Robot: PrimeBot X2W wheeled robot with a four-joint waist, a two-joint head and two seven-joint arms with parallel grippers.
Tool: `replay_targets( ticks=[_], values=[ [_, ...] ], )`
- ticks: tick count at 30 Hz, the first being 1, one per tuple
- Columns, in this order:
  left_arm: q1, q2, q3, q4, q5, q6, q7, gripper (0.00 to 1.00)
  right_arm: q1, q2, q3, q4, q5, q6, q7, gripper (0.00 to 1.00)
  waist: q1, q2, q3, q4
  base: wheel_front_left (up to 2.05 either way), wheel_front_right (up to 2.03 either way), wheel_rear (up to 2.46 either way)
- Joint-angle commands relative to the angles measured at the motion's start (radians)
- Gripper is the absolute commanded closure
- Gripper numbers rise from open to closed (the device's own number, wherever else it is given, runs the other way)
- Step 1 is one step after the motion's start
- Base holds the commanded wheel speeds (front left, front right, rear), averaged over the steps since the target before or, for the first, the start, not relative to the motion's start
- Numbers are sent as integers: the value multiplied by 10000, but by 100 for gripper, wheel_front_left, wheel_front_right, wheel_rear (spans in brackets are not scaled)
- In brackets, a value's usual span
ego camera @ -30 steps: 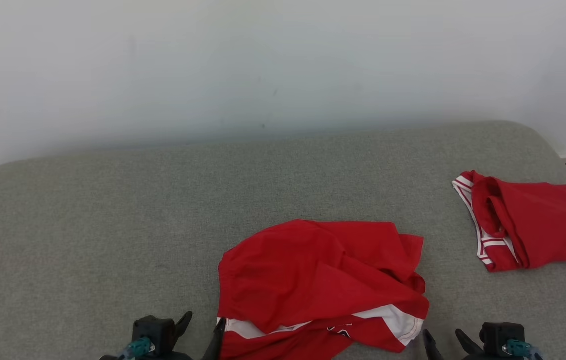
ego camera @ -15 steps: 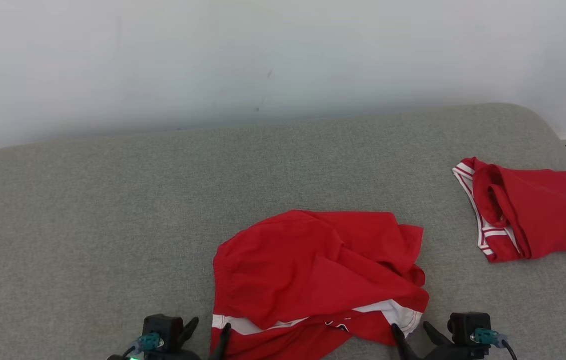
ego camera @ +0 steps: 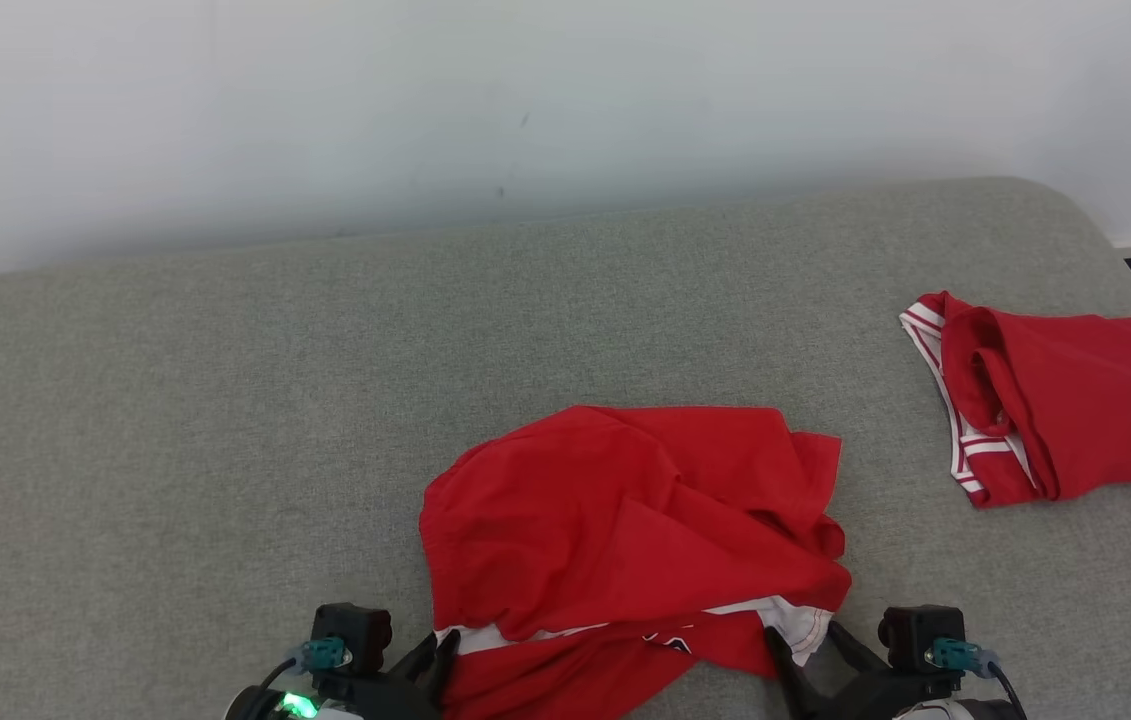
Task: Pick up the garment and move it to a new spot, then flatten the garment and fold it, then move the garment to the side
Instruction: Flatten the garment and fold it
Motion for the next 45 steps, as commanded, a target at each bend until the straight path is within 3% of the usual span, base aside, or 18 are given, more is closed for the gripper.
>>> replay_targets(
  ticks=[1, 20, 22, 23, 24, 25, 27, 28, 37, 45],
  values=[
    [-80, 34, -57, 35, -70, 20, -21, 100, -80, -50, 12, 38, 73, -28, -64, 0, -2, -1, 36, -12, 0, 0, 0],
    [-278, 335, -484, 330, -648, 18, -665, 100, -357, 12, 88, 835, 557, -28, -528, 0, -2, -1, 5, 119, 0, 0, 0],
    [-303, 348, -506, 351, -693, 18, -693, 100, -372, 20, 161, 865, 669, -28, -576, 30, -2, -1, 20, 122, 0, 0, 0],
    [-316, 353, -518, 361, -713, 18, -698, 100, -373, 21, 195, 886, 708, -28, -610, 56, -2, -1, 29, 122, 0, 0, 0],
    [-331, 359, -526, 372, -728, 18, -711, 100, -387, 21, 223, 916, 745, -28, -643, 67, -2, -1, 40, 121, 0, 0, 0],
    [-341, 369, -533, 382, -741, 18, -718, 100, -409, 20, 256, 941, 809, -28, -659, 71, -2, -1, 50, 117, 0, 0, 0],
    [-359, 391, -544, 394, -768, 18, -729, 100, -476, 1, 346, 968, 858, -28, -719, 96, -2, -1, 69, 109, 0, 0, 0],
    [-371, 396, -558, 402, -775, 18, -728, 100, -511, -29, 402, 987, 863, -28, -757, 100, -2, -1, 71, 113, 0, 0, 0],
    [-408, 350, -258, 41, -1121, 53, -1197, 100, -223, -267, 475, 353, 1141, -28, -1141, 100, -2, -1, -203, 164, 0, 0, 0],
    [-477, 280, 477, -1497, -2435, 28, -1031, 100, -223, -887, 221, -2413, 1651, -28, -686, 100, -2, -1, -443, 59, 0, 0, 0]
  ],
)
